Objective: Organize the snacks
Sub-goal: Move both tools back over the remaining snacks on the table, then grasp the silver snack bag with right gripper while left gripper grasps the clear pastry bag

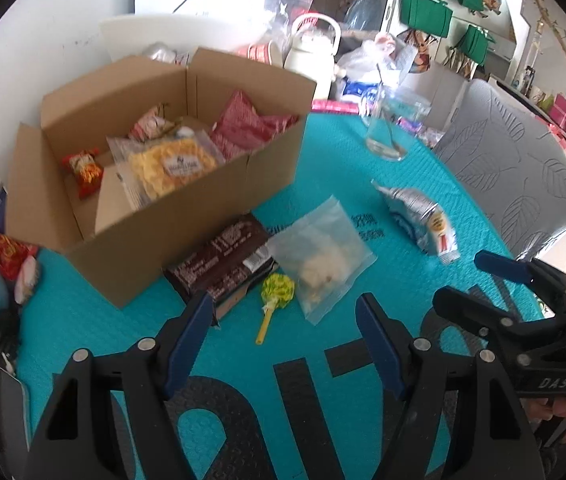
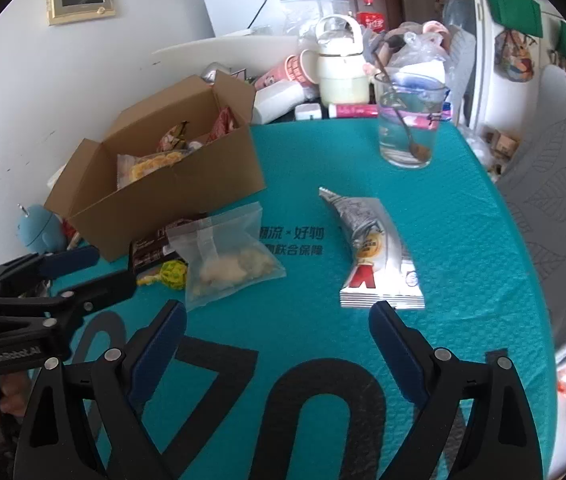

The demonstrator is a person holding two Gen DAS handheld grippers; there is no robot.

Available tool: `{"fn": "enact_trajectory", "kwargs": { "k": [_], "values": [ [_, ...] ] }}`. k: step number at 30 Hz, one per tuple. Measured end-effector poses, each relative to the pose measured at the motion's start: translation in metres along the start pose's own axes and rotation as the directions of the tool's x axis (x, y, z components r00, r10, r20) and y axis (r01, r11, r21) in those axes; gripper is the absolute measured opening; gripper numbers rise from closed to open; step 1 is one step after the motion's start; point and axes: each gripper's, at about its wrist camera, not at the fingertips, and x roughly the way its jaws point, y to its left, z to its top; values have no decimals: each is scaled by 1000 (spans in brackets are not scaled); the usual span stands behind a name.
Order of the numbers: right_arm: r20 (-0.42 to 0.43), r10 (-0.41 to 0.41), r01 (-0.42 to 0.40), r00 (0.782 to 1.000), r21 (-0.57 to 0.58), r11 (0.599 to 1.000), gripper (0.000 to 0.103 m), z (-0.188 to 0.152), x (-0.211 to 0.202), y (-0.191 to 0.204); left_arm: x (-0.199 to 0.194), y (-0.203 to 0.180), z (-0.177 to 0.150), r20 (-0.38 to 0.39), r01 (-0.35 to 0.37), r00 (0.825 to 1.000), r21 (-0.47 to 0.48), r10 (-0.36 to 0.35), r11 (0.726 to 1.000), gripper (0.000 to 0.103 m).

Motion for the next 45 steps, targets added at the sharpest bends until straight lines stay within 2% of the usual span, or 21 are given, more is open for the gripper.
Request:
{"fn": "enact_trajectory", "kwargs": {
  "k": [5, 13, 17, 21, 23, 25, 27, 29, 31, 35, 40, 45],
  "values": [
    [9, -18, 19, 1000, -31, 999, 94, 2, 5, -2, 10, 2, -2, -19, -10, 1000, 0, 10, 1000, 73],
    [26, -75, 76, 997, -15, 997, 94, 18, 12, -24, 15, -2, 5, -6, -3, 1000, -19, 3, 1000, 73],
    [11, -104, 104, 995, -30, 994, 94, 30, 24, -36, 21, -7, 10, -9, -7, 1000, -8, 7, 1000, 73],
    [-17, -95, 95, 995, -29, 995, 93, 39, 40, -48, 25, -10, 18, -9, -13, 1000, 9, 13, 1000, 73],
    [-36, -93, 91, 995, -44, 995, 81, 42, 50, -52, 27, -12, 22, -10, -18, 1000, 23, 19, 1000, 73],
    [-62, -86, 83, 994, -55, 995, 76, 43, 59, -54, 31, -13, 28, -16, -22, 1000, 30, 22, 999, 73],
    [-84, -45, 42, 995, -41, 998, 71, 42, 67, -58, 34, -15, 33, -18, -17, 1000, 41, 18, 999, 73],
    [-94, -13, 10, 995, -32, 999, 53, 39, 73, -60, 38, -17, 40, -19, -14, 1000, 63, 16, 998, 73],
    [-103, -14, 10, 995, -35, 999, 44, 37, 78, -62, 42, -21, 45, -30, 5, 1000, 89, -2, 996, 73],
    [-88, 12, -14, 996, -26, 1000, 43, 31, 75, -65, 52, -27, 51, -58, 19, 998, 135, -11, 991, 73],
    [-69, 39, -39, 997, -5, 999, 43, 23, 67, -72, 62, -41, 53, -67, 8, 998, 242, 8, 970, 73],
    [-71, 89, -89, 994, 2, 996, 43, 20, 63, -79, 80, -44, 58, -122, 26, 992, 256, 6, 966, 73]
  ]
}}
